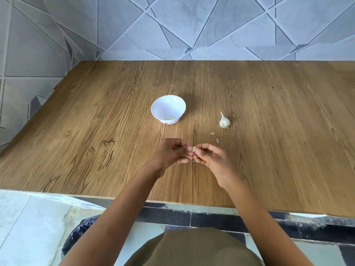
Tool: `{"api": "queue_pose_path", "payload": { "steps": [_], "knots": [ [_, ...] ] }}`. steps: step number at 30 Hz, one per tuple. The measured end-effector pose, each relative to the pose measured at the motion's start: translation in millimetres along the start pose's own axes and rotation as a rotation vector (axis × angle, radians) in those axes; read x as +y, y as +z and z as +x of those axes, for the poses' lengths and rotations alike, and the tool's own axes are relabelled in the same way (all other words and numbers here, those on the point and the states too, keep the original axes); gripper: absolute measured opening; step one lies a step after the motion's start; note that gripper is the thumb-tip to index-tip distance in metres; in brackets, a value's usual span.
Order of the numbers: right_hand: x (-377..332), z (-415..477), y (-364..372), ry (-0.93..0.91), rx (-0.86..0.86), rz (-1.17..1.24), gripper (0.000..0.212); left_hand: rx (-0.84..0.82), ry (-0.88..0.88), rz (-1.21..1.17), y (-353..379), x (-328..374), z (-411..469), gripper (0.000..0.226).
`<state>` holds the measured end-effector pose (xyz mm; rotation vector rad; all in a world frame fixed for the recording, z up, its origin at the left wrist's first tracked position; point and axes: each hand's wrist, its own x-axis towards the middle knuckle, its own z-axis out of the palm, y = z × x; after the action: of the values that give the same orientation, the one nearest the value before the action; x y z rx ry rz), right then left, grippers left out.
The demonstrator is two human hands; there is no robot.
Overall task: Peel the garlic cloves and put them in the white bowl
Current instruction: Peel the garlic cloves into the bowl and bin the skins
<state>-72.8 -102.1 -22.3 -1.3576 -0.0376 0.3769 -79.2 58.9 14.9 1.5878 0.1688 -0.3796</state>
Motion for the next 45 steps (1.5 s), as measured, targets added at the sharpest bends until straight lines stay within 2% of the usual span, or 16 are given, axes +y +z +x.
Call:
{"api": "queue_pose_path", "payload": {
  "steps": [3, 8, 12, 15, 18, 21, 23, 26, 29, 31, 34, 36, 40, 45],
  "knots": [
    [-0.4, -1.3, 1.5, -0.147, -0.006, -0.13, 0.011, -0.02, -0.059, 0.002, 1.5, 3.8, -0.7, 0.011],
    [-5.1, -1.4, 3.3, -0.333, -0.044, -0.263, 0.011, -0.111, -0.25, -0.306, -2.6, 12.0, -1.7, 0.015],
    [-4.5, 2.2, 3.3, -0.301, -0.069, -0.249, 0.012, -0.13, -0.338, -0.489, -4.7, 10.9, -1.3, 0.007],
    [-3.7, 4.8, 1.1, -0.252, -0.047, -0.207, 0.011, -0.094, -0.318, -0.485, -0.7, 8.4, 0.2, 0.011],
    [-3.1, 5.2, 1.2, -0.251, -0.006, -0.19, 0.009, 0.022, -0.146, -0.219, 4.7, 3.3, 2.8, 0.013],
    [-2.4, 4.4, 6.3, -0.16, 0.052, -0.096, 0.006, 0.248, 0.177, 0.293, 8.2, -6.3, 6.4, 0.013],
    [-2.9, 5.3, 9.4, -0.065, 0.092, -0.011, 0.006, 0.37, 0.389, 0.544, 11.3, -11.4, 6.7, 0.012],
    [-4.1, 7.1, 13.0, 0.033, 0.137, 0.059, 0.006, 0.446, 0.573, 0.7, 14.2, -18.2, 8.2, 0.007],
    [-3.9, 6.7, 15.1, 0.063, 0.176, 0.093, 0.005, 0.505, 0.617, 0.77, 15.2, -25.9, 10.0, 0.008],
    [-4.7, 5.5, 14.5, 0.057, 0.154, 0.098, 0.005, 0.404, 0.433, 0.527, 13.5, -21.3, 7.4, 0.012],
    [-7.1, 4.1, 11.2, 0.049, 0.043, 0.172, 0.007, 0.042, -0.009, -0.141, 6.7, -3.6, 2.3, 0.014],
    [-10.0, 4.1, 11.6, 0.041, -0.019, 0.235, 0.008, -0.072, -0.135, -0.34, 0.5, 1.2, 2.3, 0.014],
    [-15.9, 4.9, 13.3, 0.043, -0.076, 0.327, 0.012, -0.15, -0.201, -0.471, -2.3, 2.3, 2.7, 0.01],
    [-17.8, 6.0, 11.2, 0.081, -0.095, 0.352, 0.011, -0.171, -0.194, -0.474, -2.4, 0.5, 4.1, 0.01]
  ]
}}
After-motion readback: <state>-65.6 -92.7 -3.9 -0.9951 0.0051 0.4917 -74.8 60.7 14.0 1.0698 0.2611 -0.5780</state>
